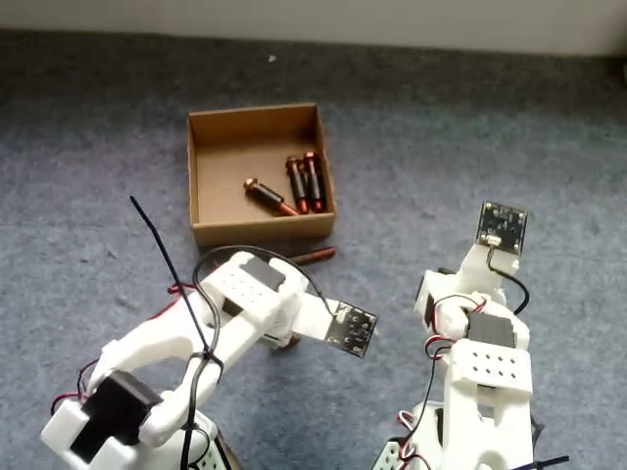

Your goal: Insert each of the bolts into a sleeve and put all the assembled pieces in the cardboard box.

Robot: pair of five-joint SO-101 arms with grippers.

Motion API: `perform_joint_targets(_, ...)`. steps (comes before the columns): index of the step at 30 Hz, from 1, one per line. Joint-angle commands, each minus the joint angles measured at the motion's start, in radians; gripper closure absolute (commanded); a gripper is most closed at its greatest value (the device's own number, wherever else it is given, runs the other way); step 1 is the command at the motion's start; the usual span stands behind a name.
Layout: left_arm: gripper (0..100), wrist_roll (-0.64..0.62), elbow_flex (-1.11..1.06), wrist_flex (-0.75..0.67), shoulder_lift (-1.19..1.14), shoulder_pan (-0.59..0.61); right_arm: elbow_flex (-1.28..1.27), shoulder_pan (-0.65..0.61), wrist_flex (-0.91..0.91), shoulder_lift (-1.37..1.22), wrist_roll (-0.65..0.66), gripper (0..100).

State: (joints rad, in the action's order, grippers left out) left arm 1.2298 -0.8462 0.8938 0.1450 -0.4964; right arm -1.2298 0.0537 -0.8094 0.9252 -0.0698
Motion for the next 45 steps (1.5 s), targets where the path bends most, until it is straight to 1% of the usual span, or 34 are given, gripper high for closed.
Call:
perform_joint_targets(1, 83, -0.071, 0.113, 0.025, -0.090, -0.025, 0.008, 0.010, 0.018, 0.033, -0.008, 99.5)
perform_joint_targets(6, 85, -0.077, 0.228, 0.120, -0.194, -0.041, 0.008, 0.010, 0.018, 0.033, -0.006, 99.5)
perform_joint_targets(12, 99, -0.077, 0.236, 0.126, -0.222, -0.070, 0.008, 0.010, 0.016, 0.033, -0.006, 99.5)
perform_joint_targets(14, 99, -0.084, 0.236, 0.126, -0.220, -0.065, 0.008, 0.012, 0.016, 0.033, -0.006, 99.5)
perform_joint_targets(19, 99, -0.229, 0.278, 0.144, -0.174, -0.022, 0.010, 0.038, 0.016, 0.033, -0.006, 99.5)
perform_joint_targets(24, 99, -0.328, 0.328, 0.232, 0.012, 0.035, 0.008, 0.030, 0.018, 0.033, -0.006, 99.5)
perform_joint_targets(29, 99, -0.503, 0.300, 0.236, 0.262, 0.062, 0.012, 0.024, 0.015, 0.035, -0.006, 99.5)
perform_joint_targets(33, 99, -0.643, 0.255, 0.235, 0.432, 0.101, 0.016, -0.065, 0.015, 0.035, -0.008, 99.5)
perform_joint_targets(38, 99, -0.790, 0.193, 0.233, 0.618, 0.202, 0.018, -0.173, 0.015, 0.035, -0.014, 99.5)
perform_joint_targets(40, 99, -0.850, 0.162, 0.233, 0.693, 0.237, 0.018, -0.220, 0.015, 0.035, -0.066, 99.5)
perform_joint_targets(42, 99, -0.908, 0.130, 0.233, 0.774, 0.248, 0.021, -0.266, 0.018, 0.036, -0.114, 99.5)
perform_joint_targets(45, 99, -0.988, 0.091, 0.232, 0.905, 0.246, 0.047, -0.332, 0.016, 0.036, -0.123, 99.5)
